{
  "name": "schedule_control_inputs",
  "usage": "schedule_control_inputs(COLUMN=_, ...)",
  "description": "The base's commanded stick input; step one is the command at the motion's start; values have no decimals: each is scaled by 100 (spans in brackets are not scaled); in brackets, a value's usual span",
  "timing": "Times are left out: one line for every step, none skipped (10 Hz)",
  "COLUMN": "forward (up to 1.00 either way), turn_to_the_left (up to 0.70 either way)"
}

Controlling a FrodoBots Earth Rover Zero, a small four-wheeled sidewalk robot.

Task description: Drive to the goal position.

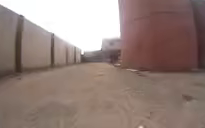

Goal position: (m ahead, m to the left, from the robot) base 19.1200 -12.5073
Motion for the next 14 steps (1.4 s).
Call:
schedule_control_inputs(forward=100, turn_to_the_left=0)
schedule_control_inputs(forward=100, turn_to_the_left=0)
schedule_control_inputs(forward=100, turn_to_the_left=0)
schedule_control_inputs(forward=100, turn_to_the_left=0)
schedule_control_inputs(forward=100, turn_to_the_left=0)
schedule_control_inputs(forward=100, turn_to_the_left=0)
schedule_control_inputs(forward=100, turn_to_the_left=0)
schedule_control_inputs(forward=100, turn_to_the_left=0)
schedule_control_inputs(forward=100, turn_to_the_left=0)
schedule_control_inputs(forward=100, turn_to_the_left=0)
schedule_control_inputs(forward=100, turn_to_the_left=0)
schedule_control_inputs(forward=100, turn_to_the_left=0)
schedule_control_inputs(forward=100, turn_to_the_left=0)
schedule_control_inputs(forward=100, turn_to_the_left=0)
